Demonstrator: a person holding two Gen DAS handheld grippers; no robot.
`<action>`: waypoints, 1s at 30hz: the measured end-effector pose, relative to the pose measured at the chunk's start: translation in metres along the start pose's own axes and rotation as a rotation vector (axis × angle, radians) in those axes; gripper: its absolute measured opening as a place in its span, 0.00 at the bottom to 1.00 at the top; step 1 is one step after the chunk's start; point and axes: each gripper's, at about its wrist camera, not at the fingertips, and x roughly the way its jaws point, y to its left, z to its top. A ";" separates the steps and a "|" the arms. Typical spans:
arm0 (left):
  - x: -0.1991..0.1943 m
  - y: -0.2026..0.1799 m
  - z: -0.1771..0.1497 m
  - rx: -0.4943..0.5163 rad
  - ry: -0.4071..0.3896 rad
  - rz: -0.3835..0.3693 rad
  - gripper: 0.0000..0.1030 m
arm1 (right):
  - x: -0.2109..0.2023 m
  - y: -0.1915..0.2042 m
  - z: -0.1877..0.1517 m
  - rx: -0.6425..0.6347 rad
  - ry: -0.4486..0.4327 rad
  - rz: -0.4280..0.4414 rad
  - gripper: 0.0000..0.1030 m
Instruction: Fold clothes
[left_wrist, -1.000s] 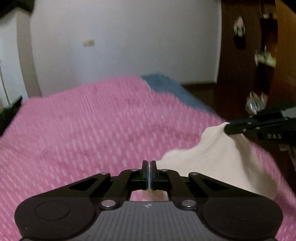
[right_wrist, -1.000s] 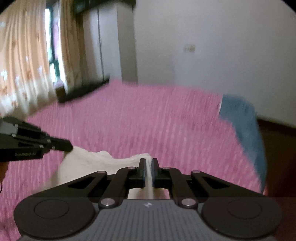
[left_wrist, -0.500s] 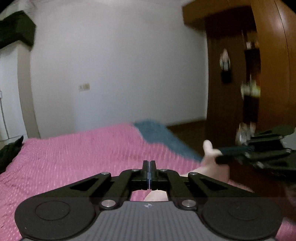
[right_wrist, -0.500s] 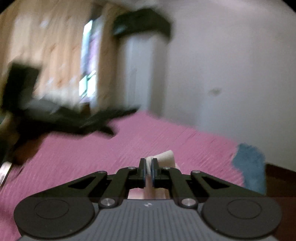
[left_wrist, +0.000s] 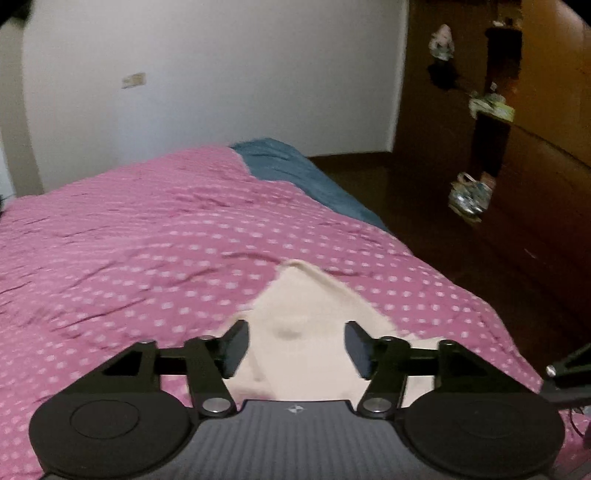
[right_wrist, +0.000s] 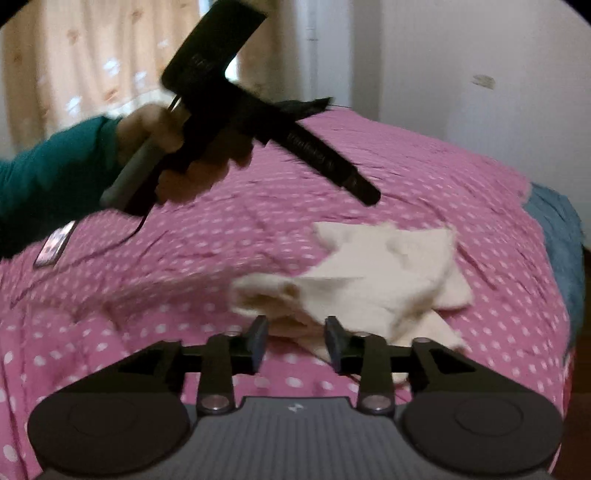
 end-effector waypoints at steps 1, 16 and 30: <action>0.007 -0.007 0.002 0.006 0.005 -0.005 0.79 | -0.002 -0.005 -0.002 0.027 -0.004 -0.014 0.41; 0.089 -0.034 -0.002 -0.023 0.199 0.056 0.03 | 0.006 -0.089 -0.037 0.394 0.001 -0.139 0.54; -0.062 0.079 -0.056 -0.257 0.024 0.237 0.02 | 0.044 -0.112 -0.046 0.543 0.014 -0.119 0.35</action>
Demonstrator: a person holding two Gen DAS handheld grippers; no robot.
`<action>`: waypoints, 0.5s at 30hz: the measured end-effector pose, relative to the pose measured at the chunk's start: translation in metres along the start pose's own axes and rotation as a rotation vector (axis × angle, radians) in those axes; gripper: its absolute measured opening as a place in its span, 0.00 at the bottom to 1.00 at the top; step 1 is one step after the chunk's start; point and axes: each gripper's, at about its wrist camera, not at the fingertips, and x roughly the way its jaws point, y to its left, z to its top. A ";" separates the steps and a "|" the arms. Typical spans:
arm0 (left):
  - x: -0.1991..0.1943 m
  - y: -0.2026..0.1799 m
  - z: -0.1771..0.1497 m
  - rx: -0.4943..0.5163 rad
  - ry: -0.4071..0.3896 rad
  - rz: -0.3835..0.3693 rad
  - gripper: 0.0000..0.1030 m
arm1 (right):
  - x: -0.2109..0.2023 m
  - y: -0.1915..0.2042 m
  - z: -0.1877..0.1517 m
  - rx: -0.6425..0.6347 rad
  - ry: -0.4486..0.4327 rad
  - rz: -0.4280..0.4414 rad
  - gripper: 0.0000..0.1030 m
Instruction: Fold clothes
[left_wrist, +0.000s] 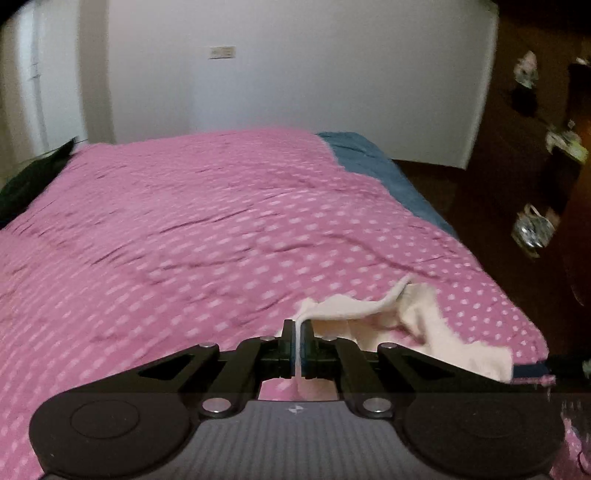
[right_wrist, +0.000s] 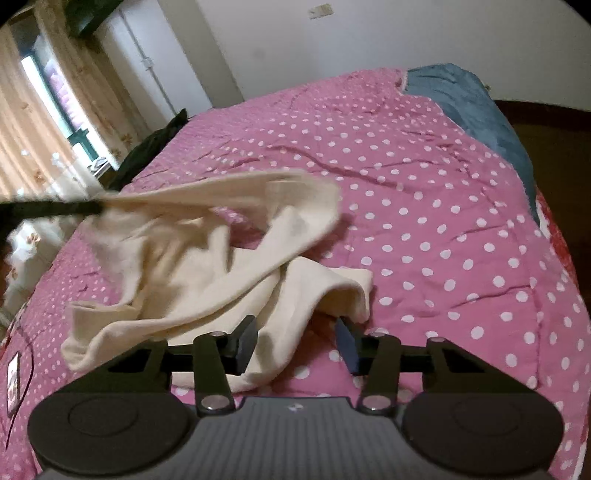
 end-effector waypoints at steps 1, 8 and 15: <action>-0.003 0.009 -0.007 -0.019 0.017 0.006 0.02 | 0.003 -0.001 0.000 0.009 0.004 0.002 0.27; -0.026 0.049 -0.039 -0.135 0.075 -0.047 0.02 | -0.012 0.011 0.004 -0.046 -0.095 -0.023 0.03; -0.058 0.044 -0.051 -0.103 0.103 -0.120 0.03 | -0.049 0.025 0.020 -0.131 -0.137 -0.083 0.05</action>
